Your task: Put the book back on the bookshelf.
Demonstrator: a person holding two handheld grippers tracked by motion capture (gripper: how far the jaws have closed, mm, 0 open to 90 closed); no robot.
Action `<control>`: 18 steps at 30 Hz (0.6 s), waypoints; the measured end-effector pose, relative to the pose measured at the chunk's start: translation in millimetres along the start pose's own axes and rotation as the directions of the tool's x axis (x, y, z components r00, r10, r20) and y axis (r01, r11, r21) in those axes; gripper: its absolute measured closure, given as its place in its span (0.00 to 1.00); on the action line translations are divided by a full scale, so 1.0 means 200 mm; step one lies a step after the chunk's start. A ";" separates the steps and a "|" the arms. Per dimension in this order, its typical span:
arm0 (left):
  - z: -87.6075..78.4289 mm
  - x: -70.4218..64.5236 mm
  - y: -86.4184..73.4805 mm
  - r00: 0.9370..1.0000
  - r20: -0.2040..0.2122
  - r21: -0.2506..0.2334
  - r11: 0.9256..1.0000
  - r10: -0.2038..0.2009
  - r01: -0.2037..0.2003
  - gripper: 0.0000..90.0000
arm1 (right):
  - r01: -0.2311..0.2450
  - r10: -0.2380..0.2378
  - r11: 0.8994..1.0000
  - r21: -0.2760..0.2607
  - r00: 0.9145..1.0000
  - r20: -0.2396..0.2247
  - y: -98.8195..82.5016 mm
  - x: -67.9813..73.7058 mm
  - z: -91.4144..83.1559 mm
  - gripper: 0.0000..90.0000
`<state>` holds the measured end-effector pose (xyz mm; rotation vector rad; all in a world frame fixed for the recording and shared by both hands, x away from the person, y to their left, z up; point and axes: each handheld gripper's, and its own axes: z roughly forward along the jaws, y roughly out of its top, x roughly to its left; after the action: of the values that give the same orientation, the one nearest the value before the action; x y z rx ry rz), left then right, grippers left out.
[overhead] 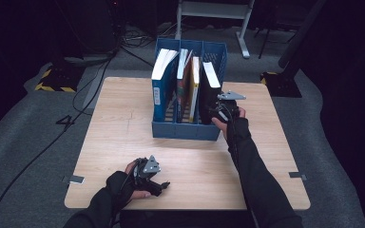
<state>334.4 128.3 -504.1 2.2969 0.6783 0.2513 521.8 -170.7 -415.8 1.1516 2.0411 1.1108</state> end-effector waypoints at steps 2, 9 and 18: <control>0.00 0.00 0.00 1.000 0.000 0.000 1.000 -0.001 0.001 0.18 | -0.004 0.004 1.000 0.012 1.000 0.007 0.02 0.00 0.01 0.55; 0.00 0.00 0.00 1.000 0.001 0.000 1.000 0.002 -0.002 0.18 | -0.012 0.012 0.999 0.030 1.000 0.019 0.05 -0.01 0.06 0.55; 0.00 0.00 0.00 1.000 0.002 0.003 1.000 0.002 -0.002 0.18 | -0.029 0.028 0.999 0.037 0.999 0.020 0.08 -0.02 0.11 0.54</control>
<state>334.5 128.2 -503.9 2.3003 0.6755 0.2494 547.8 -159.5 -412.9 1.2089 2.0443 1.0756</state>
